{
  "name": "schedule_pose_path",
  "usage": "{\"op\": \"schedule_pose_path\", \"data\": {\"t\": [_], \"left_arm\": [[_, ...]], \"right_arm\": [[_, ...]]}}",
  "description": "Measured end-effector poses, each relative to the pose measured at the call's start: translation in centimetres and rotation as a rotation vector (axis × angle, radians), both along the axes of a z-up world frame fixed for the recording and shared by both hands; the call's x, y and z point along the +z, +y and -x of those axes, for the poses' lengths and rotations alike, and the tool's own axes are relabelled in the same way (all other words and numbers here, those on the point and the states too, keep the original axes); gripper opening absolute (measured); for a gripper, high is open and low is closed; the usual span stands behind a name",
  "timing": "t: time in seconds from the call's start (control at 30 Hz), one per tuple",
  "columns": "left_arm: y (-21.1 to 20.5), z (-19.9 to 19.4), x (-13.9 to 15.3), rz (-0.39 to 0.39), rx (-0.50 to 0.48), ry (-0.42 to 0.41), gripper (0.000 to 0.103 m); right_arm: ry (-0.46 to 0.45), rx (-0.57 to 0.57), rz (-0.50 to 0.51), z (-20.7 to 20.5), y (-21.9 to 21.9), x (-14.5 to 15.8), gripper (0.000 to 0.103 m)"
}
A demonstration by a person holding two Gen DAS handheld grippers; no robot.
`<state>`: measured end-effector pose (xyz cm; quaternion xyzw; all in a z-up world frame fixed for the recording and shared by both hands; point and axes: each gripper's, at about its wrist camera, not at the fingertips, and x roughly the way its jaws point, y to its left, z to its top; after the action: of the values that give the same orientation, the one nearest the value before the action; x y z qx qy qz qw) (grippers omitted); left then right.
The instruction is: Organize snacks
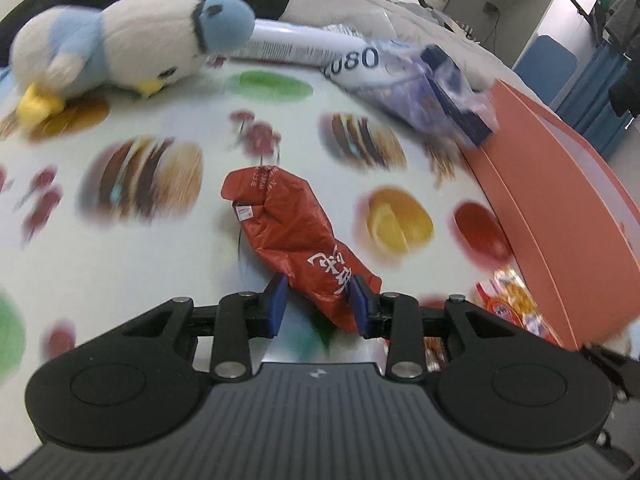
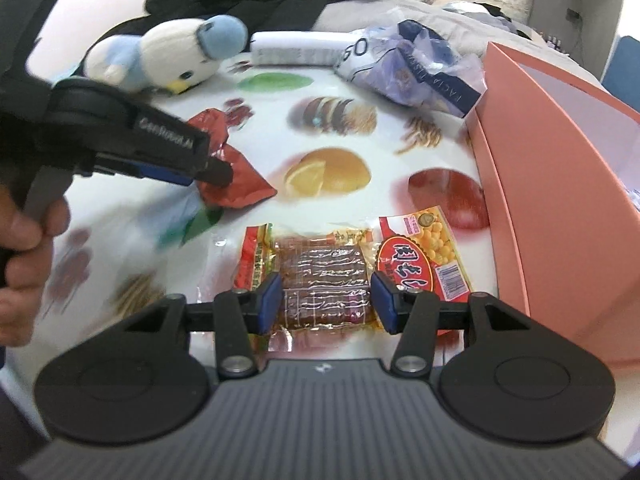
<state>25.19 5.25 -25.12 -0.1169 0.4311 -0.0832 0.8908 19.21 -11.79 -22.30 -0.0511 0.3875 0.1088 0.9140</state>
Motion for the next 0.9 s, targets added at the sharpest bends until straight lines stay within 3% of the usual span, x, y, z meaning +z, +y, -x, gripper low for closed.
{"op": "schedule_pose_path", "data": {"t": [0.33,0.5,0.63,0.67,0.7,0.77,0.9], "left_arm": [[3.1,10.4,1.9,0.164,0.073,0.035,0.034],[4.3,13.2,1.9,0.166,0.120,0.057,0.034],[4.7,13.2,1.8,0.168,0.165,0.053,0.035],[4.6,13.1,1.9,0.174,0.171,0.052,0.038],[4.5,12.8,2.0,0.180,0.178,0.050,0.047],[4.2,12.1,2.1,0.189,0.201,0.037,0.063],[3.1,10.7,1.8,0.206,0.219,0.012,0.066]], "right_arm": [[0.055,0.052,0.008,5.6,-0.4,0.7,0.052],[0.082,0.071,-0.003,7.6,-0.7,0.8,0.052],[0.078,0.088,-0.036,8.3,-0.8,1.0,0.050],[0.077,0.087,-0.050,8.3,-0.9,1.0,0.054],[0.076,0.084,-0.055,8.3,-0.9,1.0,0.063],[0.062,0.077,-0.052,8.2,-1.0,1.1,0.071],[0.021,0.072,-0.047,8.2,-1.7,0.9,0.070]]}}
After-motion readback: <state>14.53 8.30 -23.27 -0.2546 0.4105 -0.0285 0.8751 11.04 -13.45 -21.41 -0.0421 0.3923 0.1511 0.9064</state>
